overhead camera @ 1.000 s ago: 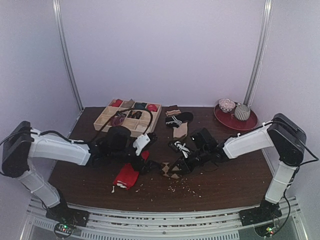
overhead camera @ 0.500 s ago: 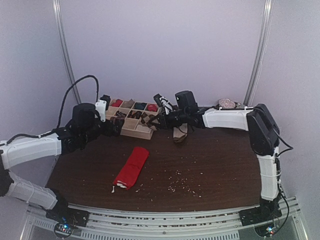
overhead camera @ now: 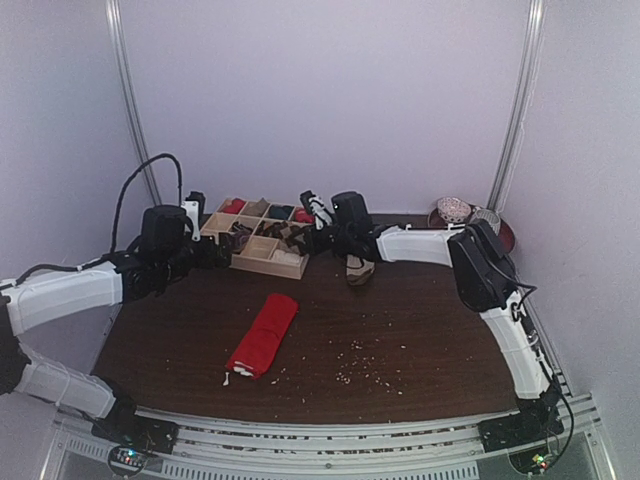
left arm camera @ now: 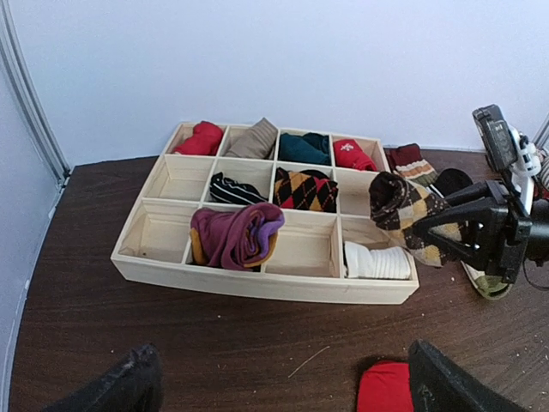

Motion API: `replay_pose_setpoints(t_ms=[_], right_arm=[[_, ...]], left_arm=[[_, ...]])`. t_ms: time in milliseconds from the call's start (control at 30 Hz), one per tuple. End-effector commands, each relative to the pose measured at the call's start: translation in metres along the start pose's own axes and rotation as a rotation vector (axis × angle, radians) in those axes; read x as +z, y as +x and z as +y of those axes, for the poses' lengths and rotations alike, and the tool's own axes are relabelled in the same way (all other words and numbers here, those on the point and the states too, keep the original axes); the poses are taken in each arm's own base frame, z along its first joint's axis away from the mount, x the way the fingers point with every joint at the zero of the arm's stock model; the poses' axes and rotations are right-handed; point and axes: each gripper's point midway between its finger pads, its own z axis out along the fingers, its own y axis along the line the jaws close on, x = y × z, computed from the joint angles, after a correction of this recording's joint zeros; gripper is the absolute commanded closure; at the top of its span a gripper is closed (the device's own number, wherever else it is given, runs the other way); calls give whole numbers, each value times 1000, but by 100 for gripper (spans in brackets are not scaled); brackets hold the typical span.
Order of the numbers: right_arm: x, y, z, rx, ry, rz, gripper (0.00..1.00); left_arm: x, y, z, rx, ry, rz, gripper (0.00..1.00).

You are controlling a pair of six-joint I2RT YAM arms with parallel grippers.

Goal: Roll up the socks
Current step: Move the storage box to the center of the board.

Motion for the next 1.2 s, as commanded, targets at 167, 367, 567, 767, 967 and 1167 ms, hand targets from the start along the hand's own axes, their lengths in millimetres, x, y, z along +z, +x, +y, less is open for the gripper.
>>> replay_pose_setpoints(t_ms=[167, 367, 567, 767, 967, 1167], right_arm=[[24, -3, -14, 36, 86, -1, 100], [34, 37, -10, 48, 124, 146, 100], [33, 81, 0, 75, 145, 296, 100], [16, 142, 17, 52, 173, 508, 100], [-22, 202, 33, 49, 175, 689, 100], [-68, 234, 50, 75, 177, 766, 100]], left_arm=[[4, 8, -14, -28, 91, 14, 4], [0, 13, -14, -19, 105, 31, 4], [-5, 16, -13, -11, 110, 41, 4], [-10, 17, -12, -10, 111, 40, 4], [-12, 16, -10, -8, 103, 34, 4], [-11, 18, -9, -4, 101, 40, 4]])
